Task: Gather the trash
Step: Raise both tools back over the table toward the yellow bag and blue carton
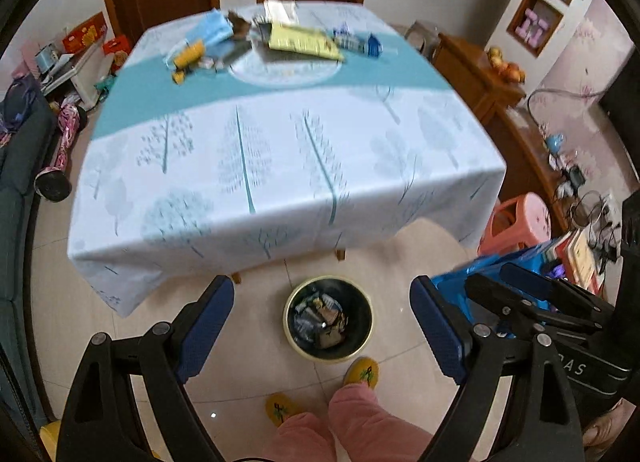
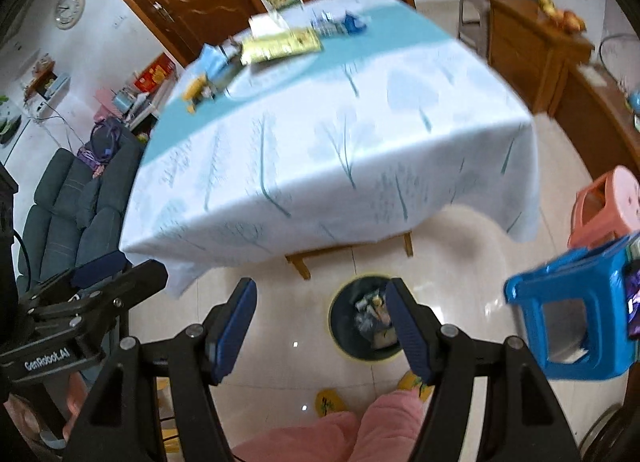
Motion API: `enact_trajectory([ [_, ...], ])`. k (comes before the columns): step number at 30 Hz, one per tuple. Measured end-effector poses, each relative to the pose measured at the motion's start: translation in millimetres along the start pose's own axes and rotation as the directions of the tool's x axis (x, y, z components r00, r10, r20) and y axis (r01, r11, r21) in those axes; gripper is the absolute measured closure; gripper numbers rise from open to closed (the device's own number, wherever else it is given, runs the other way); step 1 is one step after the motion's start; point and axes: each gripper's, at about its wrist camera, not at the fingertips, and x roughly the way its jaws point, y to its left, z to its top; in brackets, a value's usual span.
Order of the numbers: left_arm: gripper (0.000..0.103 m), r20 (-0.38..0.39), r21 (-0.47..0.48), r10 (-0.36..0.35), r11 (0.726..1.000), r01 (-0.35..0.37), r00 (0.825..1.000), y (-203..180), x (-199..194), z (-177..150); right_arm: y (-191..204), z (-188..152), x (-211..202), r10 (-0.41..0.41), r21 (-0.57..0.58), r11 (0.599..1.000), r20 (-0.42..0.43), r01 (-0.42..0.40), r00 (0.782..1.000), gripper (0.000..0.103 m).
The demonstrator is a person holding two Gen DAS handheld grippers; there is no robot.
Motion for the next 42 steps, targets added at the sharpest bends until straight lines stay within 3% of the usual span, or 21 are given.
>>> enact_trajectory([
  [7, 0.015, 0.101, -0.023, 0.03, 0.999, -0.028, 0.994, -9.0, -34.2, 24.5, 7.0, 25.8, -37.6, 0.008, -0.069, 0.998, 0.087, -0.002, 0.996, 0.036],
  [16, 0.015, 0.206, -0.09, 0.092, 0.993, -0.075, 0.974, -23.3, -52.4, 49.0, 6.6, 63.0, -46.0, 0.044, -0.18, 0.984, 0.126, -0.021, 0.991, 0.036],
  [26, 0.015, 0.17, -0.239, 0.067, 0.971, -0.024, 0.983, -11.1, -40.9, 68.4, 14.9, 104.0, -29.0, 0.079, -0.323, 0.946, 0.119, -0.036, 0.99, 0.036],
  [30, 0.015, 0.149, -0.263, 0.041, 0.965, 0.0, 0.988, -0.9, -27.3, 87.3, 14.8, 118.9, -17.8, 0.073, -0.328, 0.944, 0.121, -0.029, 0.99, 0.036],
  [34, 0.015, 0.135, -0.27, 0.005, 0.962, 0.032, 0.991, 12.7, -6.8, 115.9, 15.9, 140.0, -1.6, 0.048, -0.319, 0.948, 0.13, -0.004, 0.99, 0.036],
  [42, 0.015, 0.072, -0.238, -0.087, 0.966, 0.102, 0.994, 50.3, 68.5, 205.0, 23.8, 207.6, 36.0, -0.058, -0.283, 0.954, 0.162, 0.103, 0.985, 0.036],
])
